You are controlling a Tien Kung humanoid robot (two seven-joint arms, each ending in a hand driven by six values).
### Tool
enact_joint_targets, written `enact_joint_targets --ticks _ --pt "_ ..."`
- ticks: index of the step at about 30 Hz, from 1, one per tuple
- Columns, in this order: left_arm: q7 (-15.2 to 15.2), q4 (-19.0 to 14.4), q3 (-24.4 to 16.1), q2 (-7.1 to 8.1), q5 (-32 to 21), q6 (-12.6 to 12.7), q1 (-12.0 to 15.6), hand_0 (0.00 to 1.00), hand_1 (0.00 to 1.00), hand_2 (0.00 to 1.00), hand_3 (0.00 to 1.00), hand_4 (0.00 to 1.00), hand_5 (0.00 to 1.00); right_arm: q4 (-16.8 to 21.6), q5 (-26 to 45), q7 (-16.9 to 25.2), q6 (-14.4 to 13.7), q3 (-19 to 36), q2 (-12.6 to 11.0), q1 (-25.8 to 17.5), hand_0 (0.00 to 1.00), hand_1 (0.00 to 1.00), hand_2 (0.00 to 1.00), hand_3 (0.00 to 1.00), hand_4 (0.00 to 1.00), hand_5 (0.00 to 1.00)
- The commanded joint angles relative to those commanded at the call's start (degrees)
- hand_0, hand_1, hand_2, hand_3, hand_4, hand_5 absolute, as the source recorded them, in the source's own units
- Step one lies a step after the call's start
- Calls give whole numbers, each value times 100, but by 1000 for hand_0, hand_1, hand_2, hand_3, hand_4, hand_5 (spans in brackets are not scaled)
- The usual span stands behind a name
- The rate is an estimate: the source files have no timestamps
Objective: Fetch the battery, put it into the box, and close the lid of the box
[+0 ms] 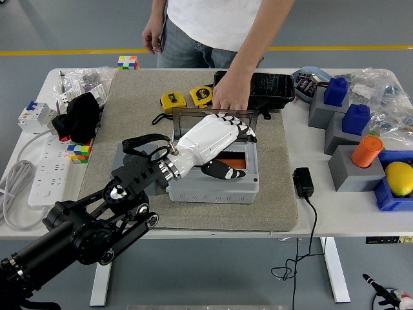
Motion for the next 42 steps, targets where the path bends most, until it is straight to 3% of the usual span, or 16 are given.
enact_joint_targets --ticks 1,6,7,12,13,18,19,24,28,31,37,39,42 --pt "-27 -98 2 24 -42 6 26 773 815 785 750 998 571 0 28 5 -2 -26 1 -3 834 770 748 825 998 998" --pt "-164 -510 -30 98 -362 -19 108 773 815 785 750 998 571 0 74 10 -7 -72 11 -13 834 770 748 825 998 998" --pt "-191 -605 -46 115 -441 -57 121 766 791 753 731 998 783 0 75 9 -8 -72 13 -12 834 770 747 825 998 998" --pt "-292 -974 -128 204 -1179 -352 187 766 791 753 731 998 783 0 72 5 -9 -61 20 -11 834 770 747 825 998 998" --pt "-320 -1022 -150 217 -1338 -406 196 827 843 800 763 998 998 0 63 3 -8 -52 21 -13 834 770 747 825 998 998" --pt "-497 -1074 -358 223 -2470 -671 209 827 843 800 763 998 998 0 46 1 -7 -29 23 -16 834 770 747 825 998 998" --pt "-535 -1055 -408 217 -2726 -675 205 998 998 995 964 998 998 0 42 1 -7 -22 22 -15 834 769 747 825 998 998" --pt "-643 -936 -575 186 -3744 -579 193 998 998 995 964 998 998 0 45 2 -8 -10 25 -1 834 769 747 825 998 998" --pt "-383 -729 -722 135 -4155 -524 194 998 998 998 998 998 998 0 42 0 -9 5 37 4 834 770 747 825 998 998" --pt "102 -644 -845 139 -4020 -653 185 998 998 998 998 998 998 0 32 -3 -10 23 41 6 834 770 747 824 998 998" --pt "1522 -701 -1077 339 -2625 -1369 -9 998 998 998 998 998 998 0 6 -8 -8 52 33 4 834 770 747 824 998 998" --pt "1841 -745 -1118 389 -2174 -1510 -78 998 998 998 998 998 998 0 27 -5 -10 34 30 9 834 770 747 824 998 998" --pt "2057 -798 -1166 424 -1466 -1584 -151 998 998 998 998 998 998 0 38 -4 -12 27 33 16 834 770 747 824 998 998"
